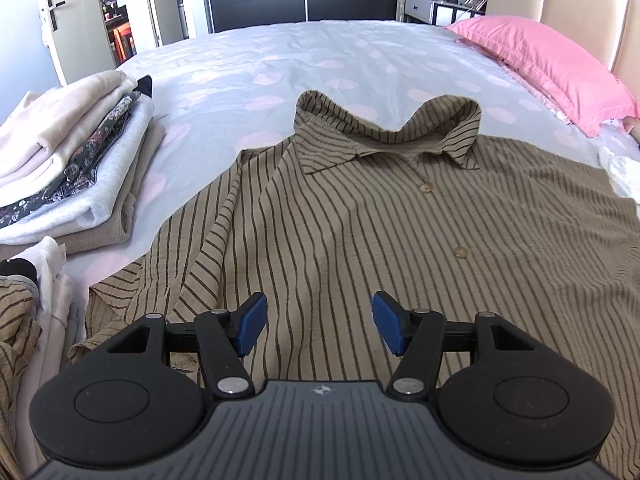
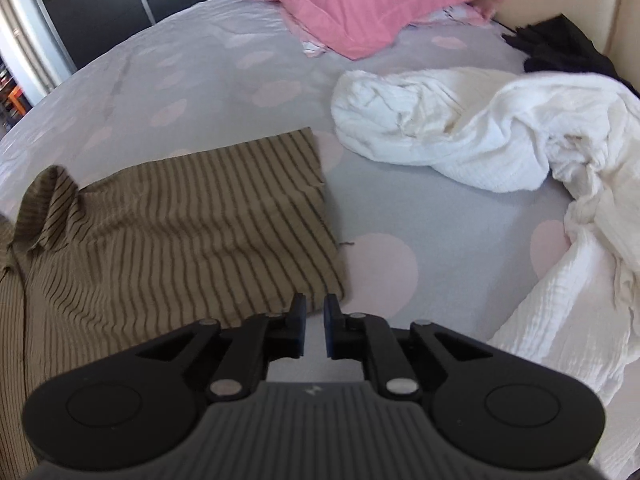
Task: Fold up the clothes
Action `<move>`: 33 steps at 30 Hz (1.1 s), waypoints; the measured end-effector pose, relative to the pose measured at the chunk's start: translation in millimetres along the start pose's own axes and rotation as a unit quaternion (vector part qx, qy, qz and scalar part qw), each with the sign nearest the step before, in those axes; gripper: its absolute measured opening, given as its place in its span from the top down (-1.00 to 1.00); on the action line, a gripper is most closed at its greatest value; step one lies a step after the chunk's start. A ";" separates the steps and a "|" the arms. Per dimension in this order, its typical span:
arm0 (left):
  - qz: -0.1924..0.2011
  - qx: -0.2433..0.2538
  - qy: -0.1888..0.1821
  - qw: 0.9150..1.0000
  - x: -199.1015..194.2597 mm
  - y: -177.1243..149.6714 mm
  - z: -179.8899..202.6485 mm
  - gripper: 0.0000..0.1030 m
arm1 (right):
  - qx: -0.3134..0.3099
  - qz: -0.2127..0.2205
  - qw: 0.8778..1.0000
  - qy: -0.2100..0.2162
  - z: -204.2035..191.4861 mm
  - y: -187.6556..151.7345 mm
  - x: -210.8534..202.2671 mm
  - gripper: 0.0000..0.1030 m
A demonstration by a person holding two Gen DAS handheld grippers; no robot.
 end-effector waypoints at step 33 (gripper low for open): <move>0.057 0.009 -0.051 0.997 -80.9 -12.8 40.9 -0.10 | -0.457 -0.214 0.859 0.085 -58.7 -283.7 -140.6 0.69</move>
Point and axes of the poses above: each gripper's, at about its wrist camera, not at the fingertips, and x roughly the way its jaws point, z to its right, y to its top, the point moved 7 cm from there along x, roughly the way its jaws point, and after that the axes turned 9 degrees about y, right-handed, at the moved point
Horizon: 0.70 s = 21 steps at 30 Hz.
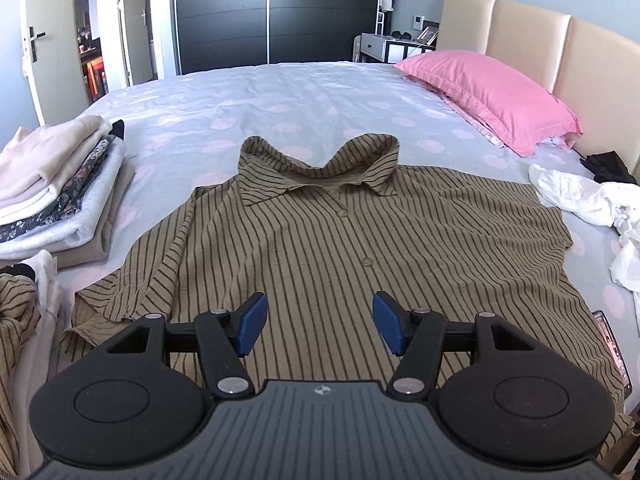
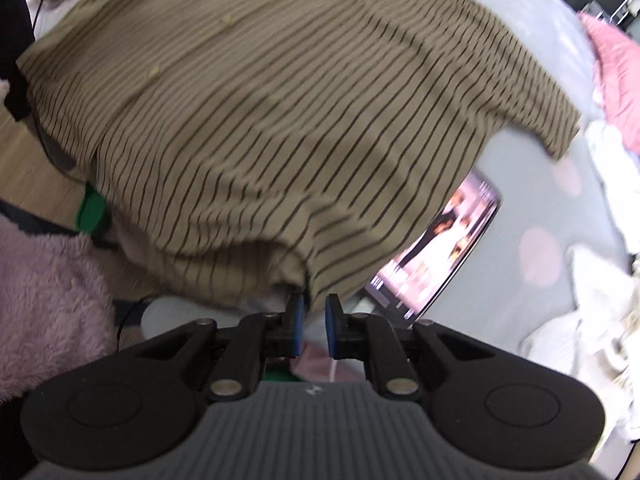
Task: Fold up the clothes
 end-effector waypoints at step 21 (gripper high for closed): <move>-0.018 -0.022 0.002 1.000 8.2 -4.4 -10.5 -0.10 | 0.143 -0.049 0.988 0.021 29.9 -13.1 20.5 0.97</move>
Point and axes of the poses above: each gripper's, at about its wrist camera, not at the fingertips, and x roughly the way its jaws point, z to its right, y to its top, the point moved 7 cm from there along x, roughly the way its jaws point, and after that the axes turned 9 degrees about y, right-handed, at the moved point
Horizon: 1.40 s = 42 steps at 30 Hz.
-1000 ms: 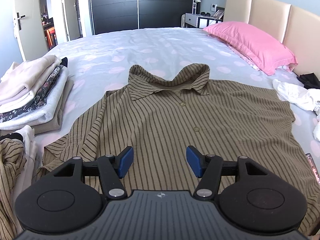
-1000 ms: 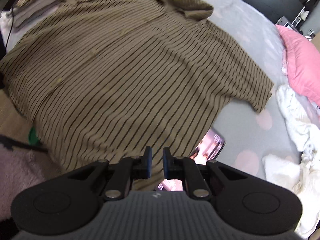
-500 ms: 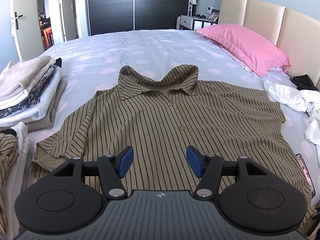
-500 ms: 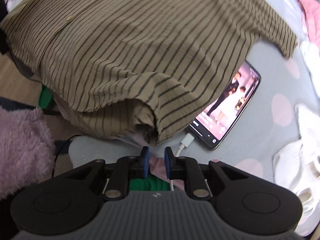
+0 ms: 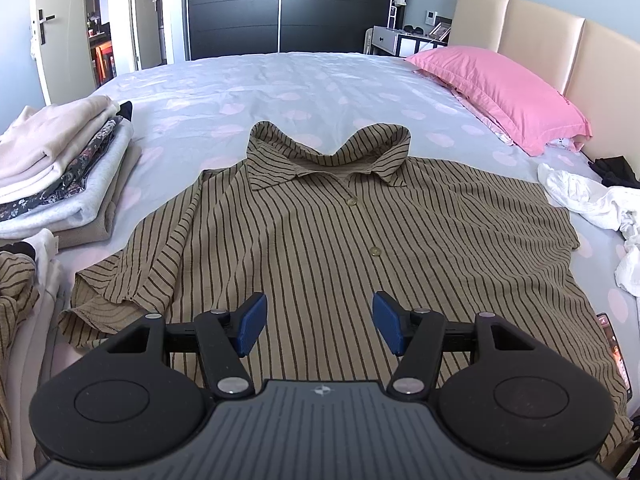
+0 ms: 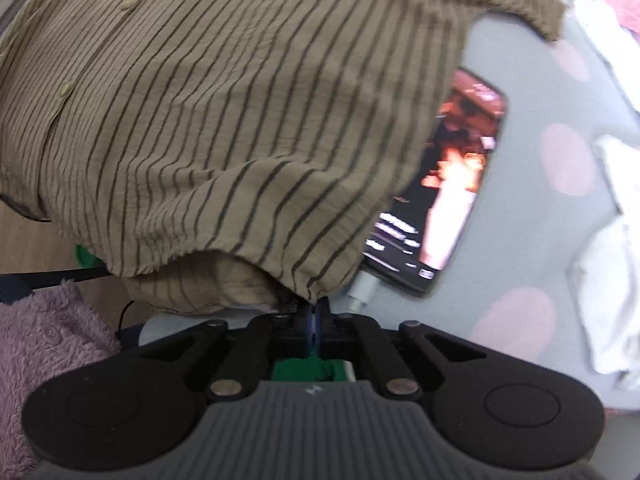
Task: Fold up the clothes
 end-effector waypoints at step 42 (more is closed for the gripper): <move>-0.037 0.201 -0.091 0.975 -54.3 -113.9 28.6 -0.10 | -0.476 0.046 0.875 -0.073 -194.5 20.0 -22.5 0.23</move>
Point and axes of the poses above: each gripper's, at about its wrist camera, not at the fingertips, and x roughly the way its jaws point, z to its right, y to its top, the point moved 7 cm from there along x, roughly the way its jaws point, and after that the axes turned 9 degrees about y, right-handed, at the moved point
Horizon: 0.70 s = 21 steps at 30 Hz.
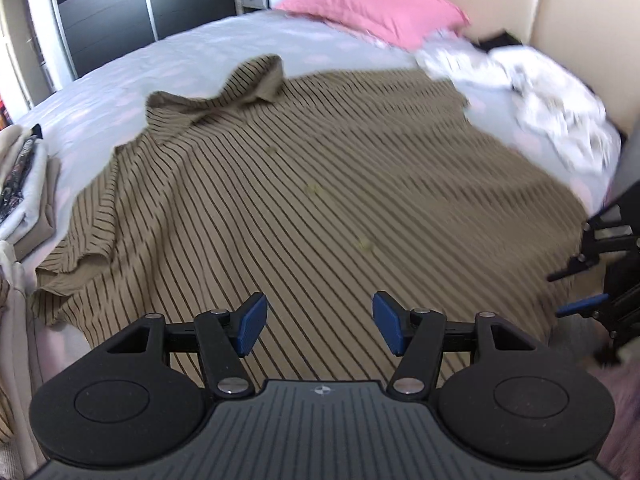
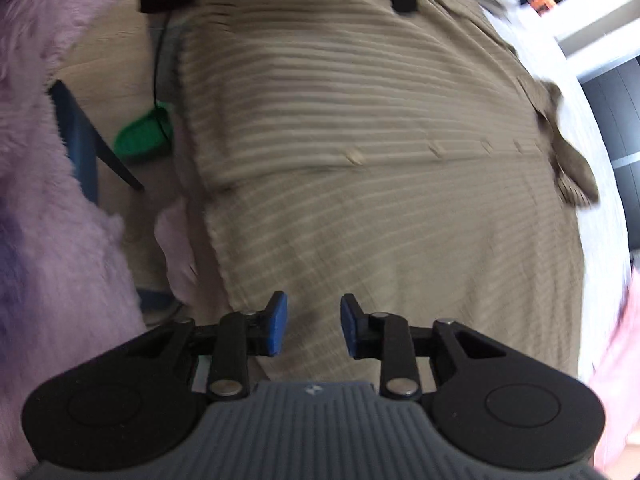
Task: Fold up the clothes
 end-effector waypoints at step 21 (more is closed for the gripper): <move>0.001 -0.015 0.026 1.000 2.9 -2.1 -9.2 -0.10 | 0.011 0.014 0.990 0.140 -32.5 18.5 37.2 1.00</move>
Point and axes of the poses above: each gripper's, at about its wrist camera, not at the fingertips, and x roughly the way its jaws point, z to its right, y to its top, the point moved 7 cm from there along x, roughly the way its jaws point, and after that the axes turned 9 degrees about y, right-handed, at the moved point
